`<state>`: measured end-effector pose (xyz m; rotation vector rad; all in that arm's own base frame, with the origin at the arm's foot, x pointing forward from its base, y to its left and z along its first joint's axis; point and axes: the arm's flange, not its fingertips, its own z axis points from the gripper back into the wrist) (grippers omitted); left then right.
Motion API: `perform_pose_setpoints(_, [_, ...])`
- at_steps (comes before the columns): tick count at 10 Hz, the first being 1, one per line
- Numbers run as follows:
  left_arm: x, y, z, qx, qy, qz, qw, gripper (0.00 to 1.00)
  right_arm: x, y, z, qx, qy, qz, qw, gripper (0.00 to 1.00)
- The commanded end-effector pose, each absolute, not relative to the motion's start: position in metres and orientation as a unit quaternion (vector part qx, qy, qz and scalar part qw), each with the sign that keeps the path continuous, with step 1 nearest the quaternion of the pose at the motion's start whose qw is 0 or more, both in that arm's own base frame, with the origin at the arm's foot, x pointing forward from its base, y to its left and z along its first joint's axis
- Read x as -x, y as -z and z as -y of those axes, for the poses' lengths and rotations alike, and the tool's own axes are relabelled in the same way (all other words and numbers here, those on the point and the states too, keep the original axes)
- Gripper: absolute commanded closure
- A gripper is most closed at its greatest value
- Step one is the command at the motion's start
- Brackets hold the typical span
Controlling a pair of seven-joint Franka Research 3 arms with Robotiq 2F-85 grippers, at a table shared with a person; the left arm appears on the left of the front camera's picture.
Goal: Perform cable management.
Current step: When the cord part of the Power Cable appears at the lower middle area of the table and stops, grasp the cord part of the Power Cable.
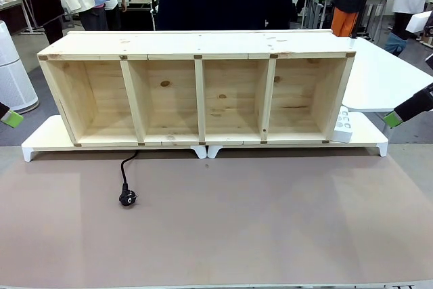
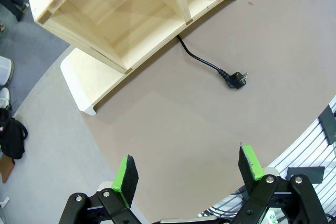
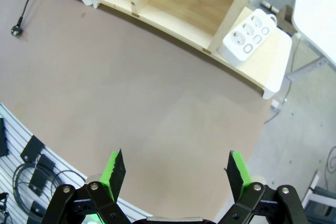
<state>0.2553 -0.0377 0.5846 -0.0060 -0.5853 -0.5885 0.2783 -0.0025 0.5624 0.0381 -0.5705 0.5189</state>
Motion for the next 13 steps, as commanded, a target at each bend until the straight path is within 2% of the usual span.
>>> perform_pose_setpoints(1, [-0.258,-0.585,0.038,0.002,0.289,0.290,0.913,0.00,-0.281,-0.561,0.002,-0.018,-0.251,0.279,0.927,0.00])
perform_pose_setpoints(5, [-0.258,-0.585,0.038,0.002,0.289,0.290,0.913,0.00,-0.286,-0.589,-0.045,0.002,-0.238,0.253,0.938,0.00])
perform_pose_setpoints(13, [-0.258,-0.585,0.038,0.002,0.289,0.290,0.913,0.00,-0.304,-0.650,-0.242,-0.026,-0.311,0.170,0.935,0.00])
